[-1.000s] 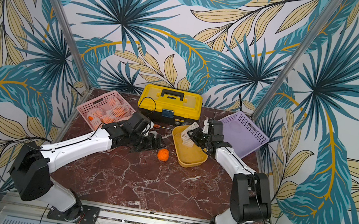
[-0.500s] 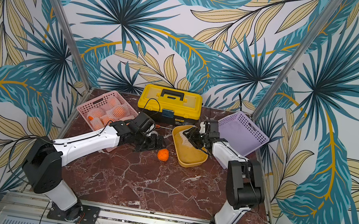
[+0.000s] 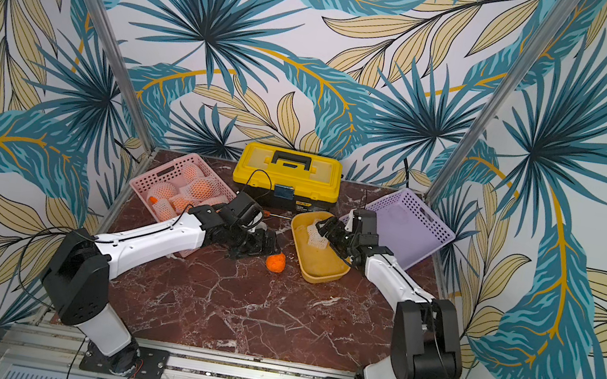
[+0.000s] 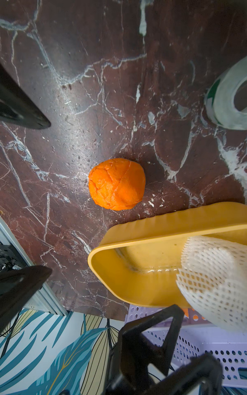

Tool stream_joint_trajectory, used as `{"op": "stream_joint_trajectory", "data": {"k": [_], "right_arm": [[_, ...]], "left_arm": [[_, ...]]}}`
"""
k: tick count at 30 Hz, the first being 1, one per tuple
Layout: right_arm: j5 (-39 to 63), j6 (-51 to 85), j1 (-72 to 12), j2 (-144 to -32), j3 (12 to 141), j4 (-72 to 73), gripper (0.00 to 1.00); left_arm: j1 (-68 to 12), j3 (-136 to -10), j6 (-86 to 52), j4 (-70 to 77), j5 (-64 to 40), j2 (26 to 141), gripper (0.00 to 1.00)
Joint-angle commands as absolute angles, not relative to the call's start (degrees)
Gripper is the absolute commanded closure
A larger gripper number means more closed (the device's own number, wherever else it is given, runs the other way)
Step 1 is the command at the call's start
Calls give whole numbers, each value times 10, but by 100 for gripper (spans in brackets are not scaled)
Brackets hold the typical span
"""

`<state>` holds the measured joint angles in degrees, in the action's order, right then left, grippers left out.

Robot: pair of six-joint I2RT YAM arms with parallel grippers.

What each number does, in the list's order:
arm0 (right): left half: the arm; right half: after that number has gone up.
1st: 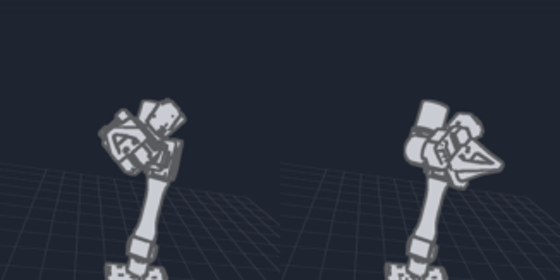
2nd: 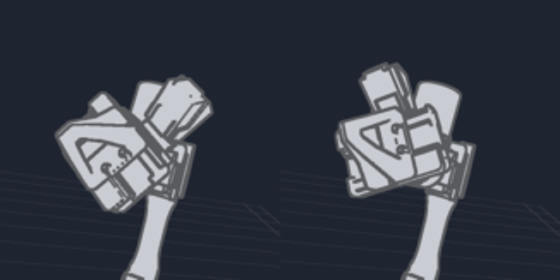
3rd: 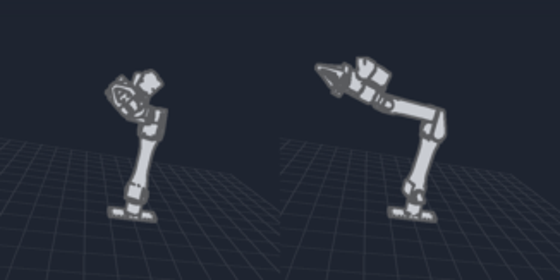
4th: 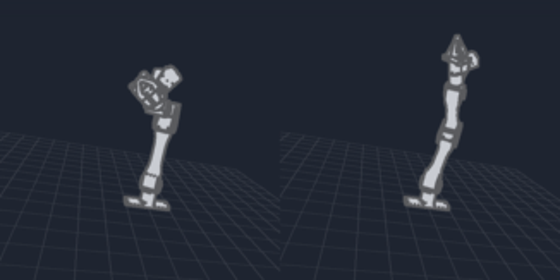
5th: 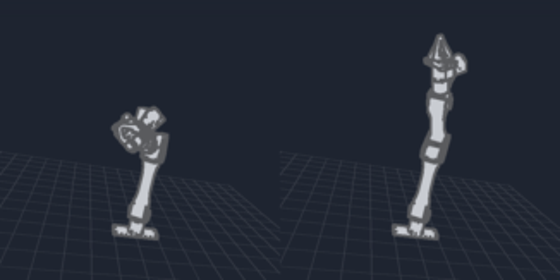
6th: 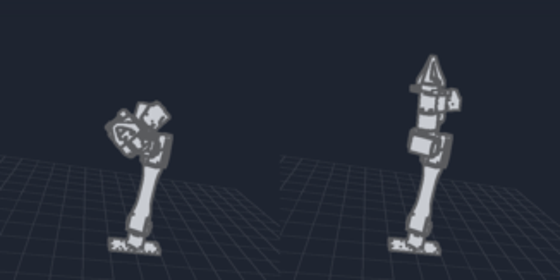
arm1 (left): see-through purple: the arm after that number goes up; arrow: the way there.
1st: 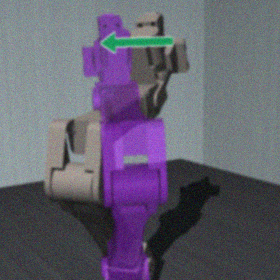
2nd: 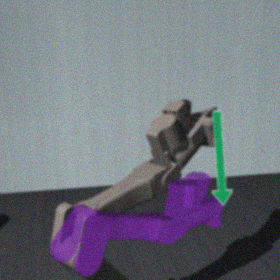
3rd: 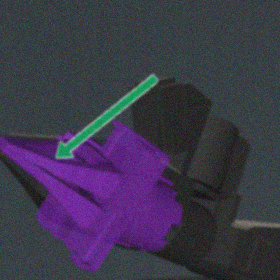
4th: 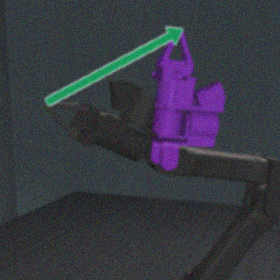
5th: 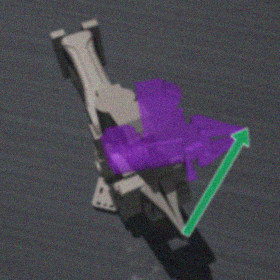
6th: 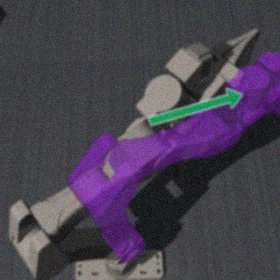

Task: Remove foam nets from oranges
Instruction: Place the foam net into the storage box, then pick up the orange from the center of the board.

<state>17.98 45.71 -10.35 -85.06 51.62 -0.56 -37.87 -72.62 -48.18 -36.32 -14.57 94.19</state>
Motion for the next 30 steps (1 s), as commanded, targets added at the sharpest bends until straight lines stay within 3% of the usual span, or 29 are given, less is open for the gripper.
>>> {"op": "stream_joint_trajectory", "data": {"k": [1, 13, 19, 30], "right_arm": [[121, 468, -107, -777, 468, 11, 19], [100, 390, -124, -632, 422, 3, 19], [81, 294, -246, -708, 503, -89, 19], [-60, 252, -418, -856, 563, -181, 19]], "left_arm": [[-382, -726, -475, -371, -143, 932, 1], [-381, -752, -460, -380, -143, 931, 1], [-368, -775, -440, -420, -103, 907, 1], [-222, -741, -422, -458, -42, 793, 1]]}}
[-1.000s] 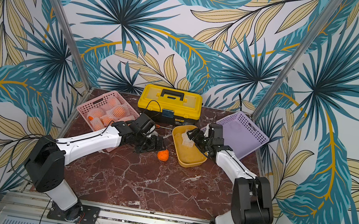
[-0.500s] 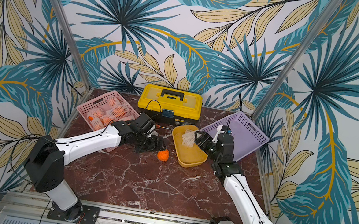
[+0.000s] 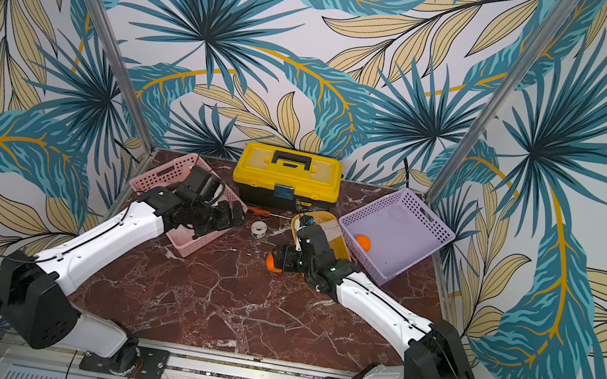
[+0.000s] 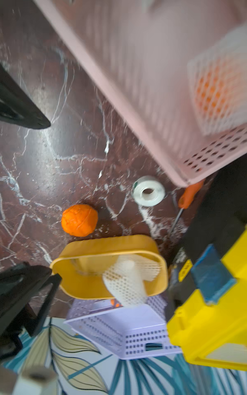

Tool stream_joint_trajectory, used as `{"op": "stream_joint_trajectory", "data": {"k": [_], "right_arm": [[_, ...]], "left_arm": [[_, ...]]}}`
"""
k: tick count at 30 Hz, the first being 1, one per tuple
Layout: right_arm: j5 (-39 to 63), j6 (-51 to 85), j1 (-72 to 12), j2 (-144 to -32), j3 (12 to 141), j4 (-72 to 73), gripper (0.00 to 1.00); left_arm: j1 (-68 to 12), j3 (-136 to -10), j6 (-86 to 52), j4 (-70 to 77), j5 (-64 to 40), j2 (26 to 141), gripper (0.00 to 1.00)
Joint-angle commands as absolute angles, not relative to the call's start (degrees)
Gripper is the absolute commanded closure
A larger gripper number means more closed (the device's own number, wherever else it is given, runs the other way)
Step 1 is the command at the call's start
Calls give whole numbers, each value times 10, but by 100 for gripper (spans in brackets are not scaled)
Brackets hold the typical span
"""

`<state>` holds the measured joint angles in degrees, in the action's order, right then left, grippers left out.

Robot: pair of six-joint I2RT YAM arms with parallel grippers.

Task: Remove foam nets from oranges
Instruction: Pick up the orange from the center of the board.

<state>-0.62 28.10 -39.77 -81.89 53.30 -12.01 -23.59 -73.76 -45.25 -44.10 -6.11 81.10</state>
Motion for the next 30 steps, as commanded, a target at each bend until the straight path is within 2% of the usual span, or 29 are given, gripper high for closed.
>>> {"op": "stream_joint_trajectory", "data": {"k": [1, 5, 10, 14, 22, 30], "right_arm": [[-67, 249, -424, -870, 573, -190, 19], [-123, 242, -443, -928, 617, -228, 19], [-161, 239, -452, -973, 655, -243, 19], [-157, 238, -452, -1020, 684, -256, 19], [-155, 249, -452, -1083, 728, -276, 20], [-152, 246, -453, -1123, 745, -286, 29]], "left_arm": [[-208, -751, -412, -464, -49, 791, 1], [-148, -802, -351, -491, -91, 797, 1], [-136, -813, -308, -501, -58, 810, 0], [-125, -786, -311, -494, -23, 811, 0], [-115, -749, -326, -463, -37, 790, 0], [-112, -749, -330, -463, -54, 792, 1]]}}
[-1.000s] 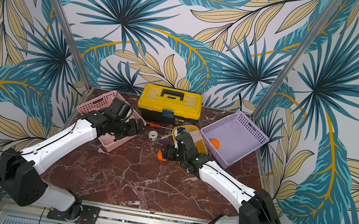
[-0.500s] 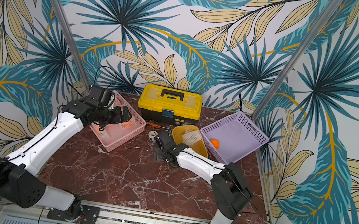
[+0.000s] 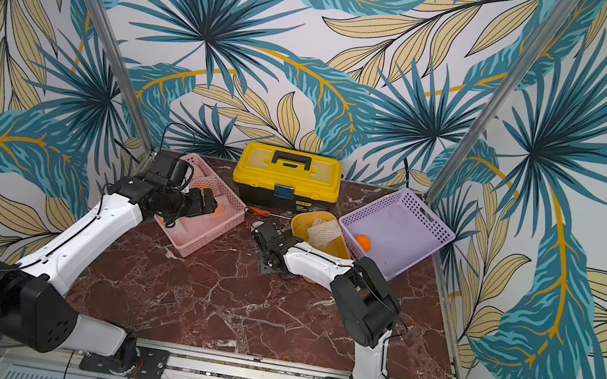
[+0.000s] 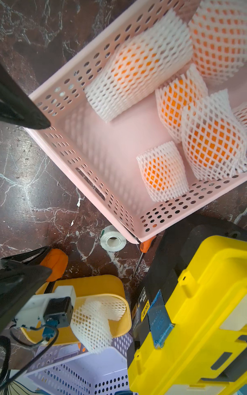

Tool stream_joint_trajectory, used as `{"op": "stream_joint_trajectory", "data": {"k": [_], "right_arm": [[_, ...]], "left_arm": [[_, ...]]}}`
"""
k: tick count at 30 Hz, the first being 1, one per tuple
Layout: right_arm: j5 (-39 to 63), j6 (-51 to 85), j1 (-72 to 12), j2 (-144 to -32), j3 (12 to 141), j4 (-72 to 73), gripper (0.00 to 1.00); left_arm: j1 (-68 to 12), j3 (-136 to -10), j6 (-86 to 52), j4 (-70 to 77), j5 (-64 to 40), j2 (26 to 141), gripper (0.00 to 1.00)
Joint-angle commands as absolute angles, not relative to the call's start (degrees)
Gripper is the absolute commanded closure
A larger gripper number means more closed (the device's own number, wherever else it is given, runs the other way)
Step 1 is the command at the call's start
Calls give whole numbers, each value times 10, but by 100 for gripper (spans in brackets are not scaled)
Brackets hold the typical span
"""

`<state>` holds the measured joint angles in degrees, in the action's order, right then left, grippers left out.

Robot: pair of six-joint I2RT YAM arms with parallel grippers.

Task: Remove foam nets from oranges
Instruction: Pick up the orange from the center of the board.

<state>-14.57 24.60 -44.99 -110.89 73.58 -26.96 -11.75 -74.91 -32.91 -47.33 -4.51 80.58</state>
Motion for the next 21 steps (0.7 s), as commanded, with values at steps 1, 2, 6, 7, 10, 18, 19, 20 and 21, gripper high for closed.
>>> {"op": "stream_joint_trajectory", "data": {"k": [1, 2, 6, 7, 10, 18, 19, 20, 21], "right_arm": [[-153, 245, -452, -1127, 749, -286, 31], [-152, 243, -453, -1132, 753, -287, 34], [-156, 241, -453, -1131, 762, -292, 54], [-155, 240, -452, -1124, 758, -287, 60], [-158, 242, -452, -1091, 733, -258, 66], [-127, 238, -443, -974, 651, -164, 74], [-123, 235, -443, -949, 634, -141, 74], [-122, 231, -442, -924, 617, -113, 74], [-121, 225, -441, -902, 600, -91, 74]], "left_arm": [[-112, -748, -330, -463, -53, 792, 0], [-112, -748, -331, -463, -53, 792, 1], [-111, -748, -333, -463, -55, 793, 0], [-111, -746, -333, -463, -54, 792, 0], [-112, -746, -333, -463, -51, 789, 0], [-111, -745, -335, -463, -45, 780, 1], [-111, -744, -335, -463, -45, 779, 0], [-110, -744, -335, -463, -42, 777, 1], [-111, -743, -336, -464, -42, 775, 1]]}}
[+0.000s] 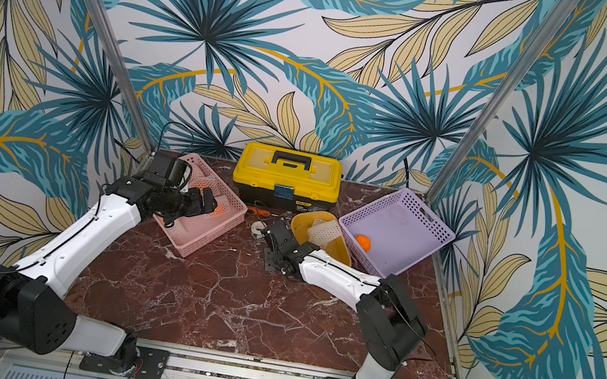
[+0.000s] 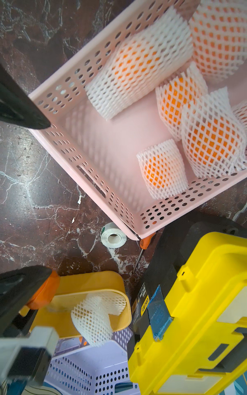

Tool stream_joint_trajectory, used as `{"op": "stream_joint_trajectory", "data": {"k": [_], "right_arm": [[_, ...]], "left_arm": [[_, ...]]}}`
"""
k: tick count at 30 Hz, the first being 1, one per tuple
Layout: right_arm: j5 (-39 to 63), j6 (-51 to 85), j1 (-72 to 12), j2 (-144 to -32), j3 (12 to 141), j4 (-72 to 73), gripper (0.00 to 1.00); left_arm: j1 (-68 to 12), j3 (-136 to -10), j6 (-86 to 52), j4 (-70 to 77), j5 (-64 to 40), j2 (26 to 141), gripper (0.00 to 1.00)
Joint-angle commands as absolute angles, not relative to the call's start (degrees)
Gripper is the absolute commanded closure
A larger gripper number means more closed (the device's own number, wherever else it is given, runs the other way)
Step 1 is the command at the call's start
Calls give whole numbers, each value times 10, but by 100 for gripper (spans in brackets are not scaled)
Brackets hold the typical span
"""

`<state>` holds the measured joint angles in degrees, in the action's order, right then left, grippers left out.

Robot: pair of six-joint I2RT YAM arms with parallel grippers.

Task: Remove foam nets from oranges
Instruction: Pick up the orange from the center of the board, then place the orange in the basket.

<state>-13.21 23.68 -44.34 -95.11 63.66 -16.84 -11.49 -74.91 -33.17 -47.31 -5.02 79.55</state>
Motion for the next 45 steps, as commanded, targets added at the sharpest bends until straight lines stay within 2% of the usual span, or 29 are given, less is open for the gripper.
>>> {"op": "stream_joint_trajectory", "data": {"k": [1, 5, 11, 16, 21, 28, 31, 41, 45], "right_arm": [[-120, 218, -437, -876, 586, -75, 74], [-98, 234, -383, -781, 526, -21, 74], [2, 322, -201, -696, 485, 15, 73], [29, 405, -65, -703, 505, -12, 73], [82, 456, 38, -785, 543, -4, 72], [26, 399, 61, -911, 646, -56, 67], [19, 399, 71, -957, 670, -60, 62], [102, 389, 81, -1120, 794, -102, 51], [112, 390, 82, -1153, 821, -113, 42]], "left_arm": [[-110, -743, -336, -463, -40, 771, 1], [-111, -740, -336, -461, -35, 760, 0], [-111, -738, -338, -459, -42, 753, 0], [-111, -737, -339, -458, -49, 748, 0], [-111, -736, -341, -454, -61, 746, 0], [-111, -735, -343, -453, -77, 750, 0], [-111, -735, -344, -452, -83, 751, 0], [-111, -732, -344, -449, -76, 744, 0], [-111, -733, -344, -449, -76, 744, 0]]}}
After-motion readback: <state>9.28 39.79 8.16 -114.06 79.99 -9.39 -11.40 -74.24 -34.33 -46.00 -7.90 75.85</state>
